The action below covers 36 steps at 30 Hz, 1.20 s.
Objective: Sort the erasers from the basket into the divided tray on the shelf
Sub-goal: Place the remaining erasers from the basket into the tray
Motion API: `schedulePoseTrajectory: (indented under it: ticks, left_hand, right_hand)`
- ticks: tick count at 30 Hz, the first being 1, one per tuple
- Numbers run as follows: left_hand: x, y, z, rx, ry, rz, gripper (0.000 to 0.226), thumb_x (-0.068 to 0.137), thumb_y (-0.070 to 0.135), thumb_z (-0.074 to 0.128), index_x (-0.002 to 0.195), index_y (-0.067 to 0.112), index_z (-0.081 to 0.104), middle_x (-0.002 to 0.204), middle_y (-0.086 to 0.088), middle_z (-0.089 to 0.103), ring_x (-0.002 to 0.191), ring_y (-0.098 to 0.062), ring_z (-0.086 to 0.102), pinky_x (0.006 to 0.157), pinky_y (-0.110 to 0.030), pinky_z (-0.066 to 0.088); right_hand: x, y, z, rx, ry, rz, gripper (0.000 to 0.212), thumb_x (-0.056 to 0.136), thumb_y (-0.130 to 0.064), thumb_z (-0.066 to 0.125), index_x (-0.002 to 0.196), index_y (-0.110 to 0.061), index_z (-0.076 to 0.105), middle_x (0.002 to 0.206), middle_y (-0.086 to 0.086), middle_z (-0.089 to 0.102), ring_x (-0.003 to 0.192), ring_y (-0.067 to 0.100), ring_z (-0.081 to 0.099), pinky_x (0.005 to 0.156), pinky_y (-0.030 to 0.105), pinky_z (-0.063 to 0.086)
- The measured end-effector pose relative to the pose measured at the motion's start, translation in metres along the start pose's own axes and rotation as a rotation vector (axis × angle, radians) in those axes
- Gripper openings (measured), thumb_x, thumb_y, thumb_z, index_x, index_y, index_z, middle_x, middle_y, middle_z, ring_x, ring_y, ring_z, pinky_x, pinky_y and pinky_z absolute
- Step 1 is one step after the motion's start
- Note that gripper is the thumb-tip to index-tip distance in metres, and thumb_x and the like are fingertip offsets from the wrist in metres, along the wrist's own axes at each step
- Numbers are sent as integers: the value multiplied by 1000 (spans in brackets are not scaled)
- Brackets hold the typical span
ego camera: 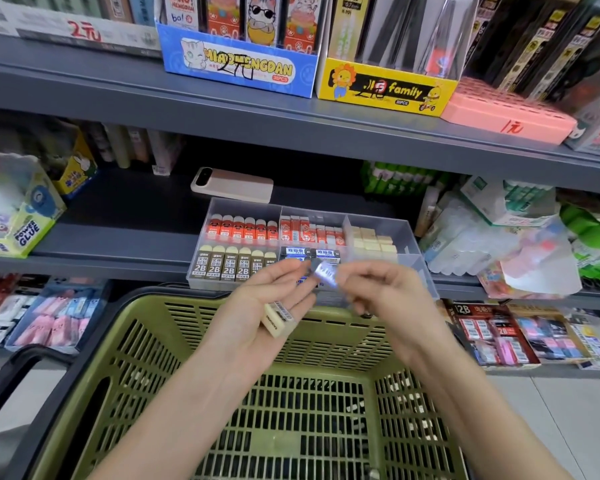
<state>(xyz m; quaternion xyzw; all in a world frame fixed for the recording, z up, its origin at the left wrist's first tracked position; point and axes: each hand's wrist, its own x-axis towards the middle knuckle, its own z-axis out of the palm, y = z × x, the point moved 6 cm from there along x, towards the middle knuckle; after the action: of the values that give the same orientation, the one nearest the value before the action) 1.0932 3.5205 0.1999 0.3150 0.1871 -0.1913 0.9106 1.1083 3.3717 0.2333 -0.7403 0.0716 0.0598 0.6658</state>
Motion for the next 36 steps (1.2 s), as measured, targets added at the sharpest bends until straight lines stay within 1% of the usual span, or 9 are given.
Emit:
schedulePoseTrajectory:
  ticks: [3,6,10,15,23,27,30,33,36]
  left_hand:
    - [-3,3,-10,-47,63,-40,36,66,-6,62,101,-1,66,87,-18,73,79,-29,72,69,-40,59]
    - [-6,5,-17,-99,127,-83,33,65,-3,64,97,0,66,66,-11,63,53,-17,61,47,-25,52]
    - [-8,9,-26,-46,182,-82,31,62,4,66,93,1,62,57,-4,49,46,-10,44,36,-18,38]
    - [-10,13,-34,-57,185,-114,22,64,2,65,86,-3,62,61,-7,50,51,-14,46,44,-23,45]
    - [-12,18,-40,-83,154,-101,35,67,-7,51,101,-5,59,74,-12,54,69,-22,54,68,-36,50]
    - [-9,17,-41,-30,168,13,23,84,-14,43,97,-3,59,71,-15,65,71,-29,71,71,-39,52]
    - [-8,13,-29,23,98,159,23,88,-11,44,97,2,60,85,-12,68,92,-26,71,77,-34,53]
    - [-8,1,-2,58,-7,247,22,88,-8,46,97,6,61,86,-7,72,98,-19,69,73,-26,57]
    - [-6,-6,26,228,-120,350,22,89,-1,49,105,11,59,93,0,72,101,-12,66,78,-24,53]
  right_hand:
    - [31,-14,-26,-282,118,-93,26,80,3,64,64,-18,70,62,-15,66,53,-7,54,55,9,41]
    - [56,-13,-30,-585,93,-103,22,81,-3,65,65,-17,71,73,-11,69,73,1,63,77,26,51]
    - [75,-10,-23,-839,33,-99,14,82,-11,63,76,-14,76,86,-7,72,91,12,64,87,39,51]
    - [79,-9,-3,-932,-26,-151,11,80,-15,66,76,-17,76,80,-11,70,91,13,64,92,43,47]
    - [72,-8,1,-1193,131,-319,11,83,-29,64,81,-28,75,82,-6,54,93,23,49,86,36,42]
    - [38,-17,6,-882,146,-422,17,84,-37,65,75,-24,73,74,-7,64,77,9,50,71,27,39]
    - [-2,-9,27,-522,-103,-283,26,79,-50,61,71,-27,72,65,-7,66,59,2,52,60,20,42]
    - [-19,-1,35,-325,-168,-202,8,80,-31,69,79,-24,73,76,-6,72,68,6,62,68,20,50]
    - [-18,2,16,-77,-111,-158,9,80,-26,68,83,-19,73,78,-2,72,68,3,62,64,14,48]
